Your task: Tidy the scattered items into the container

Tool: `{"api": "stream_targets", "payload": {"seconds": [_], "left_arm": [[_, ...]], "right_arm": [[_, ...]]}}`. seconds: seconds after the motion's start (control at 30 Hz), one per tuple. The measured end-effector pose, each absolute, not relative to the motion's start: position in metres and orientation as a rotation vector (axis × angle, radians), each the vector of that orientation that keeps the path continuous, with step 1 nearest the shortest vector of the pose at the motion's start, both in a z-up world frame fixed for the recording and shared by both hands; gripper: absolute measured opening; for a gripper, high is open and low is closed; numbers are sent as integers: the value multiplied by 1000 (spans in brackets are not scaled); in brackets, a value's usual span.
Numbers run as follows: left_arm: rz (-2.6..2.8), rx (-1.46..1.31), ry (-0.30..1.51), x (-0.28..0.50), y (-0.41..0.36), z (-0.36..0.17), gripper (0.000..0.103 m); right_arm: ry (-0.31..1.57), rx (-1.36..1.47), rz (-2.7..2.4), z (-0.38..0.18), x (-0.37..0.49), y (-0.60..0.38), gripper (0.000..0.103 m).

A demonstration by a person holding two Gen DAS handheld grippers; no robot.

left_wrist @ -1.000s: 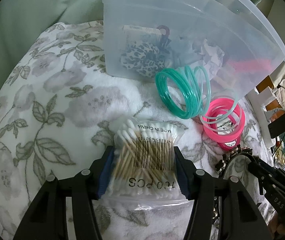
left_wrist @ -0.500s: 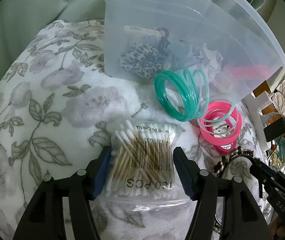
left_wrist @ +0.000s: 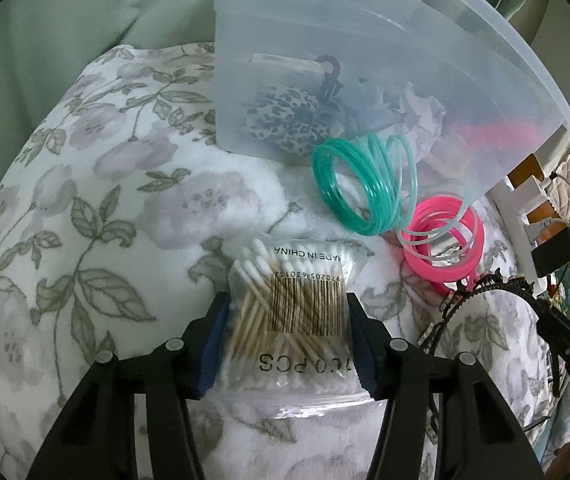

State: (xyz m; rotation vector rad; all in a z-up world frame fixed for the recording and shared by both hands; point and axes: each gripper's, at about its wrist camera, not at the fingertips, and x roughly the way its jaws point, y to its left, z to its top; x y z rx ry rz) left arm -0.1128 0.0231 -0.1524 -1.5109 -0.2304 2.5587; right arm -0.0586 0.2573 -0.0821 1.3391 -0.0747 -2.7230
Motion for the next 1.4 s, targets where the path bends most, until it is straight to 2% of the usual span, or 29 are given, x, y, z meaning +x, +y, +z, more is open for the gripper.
{"api": "stream_targets", "payload": {"seconds": [0.5, 0.67, 1.0, 1.4], "left_arm": [[2585, -1423, -299, -100, 9, -130, 56], [2584, -1412, -314, -99, 4, -129, 56], [2573, -1424, -331, -101, 4, -131, 56], [2572, -1452, -335, -103, 2, -137, 56]], "right_arm": [[0, 1223, -2757, -47, -47, 245, 15], [7, 1283, -2733, -57, -49, 244, 16], [-104, 1428, -2653, -82, -58, 256, 19], [-93, 1605, -2576, -127, -70, 261, 20]]}}
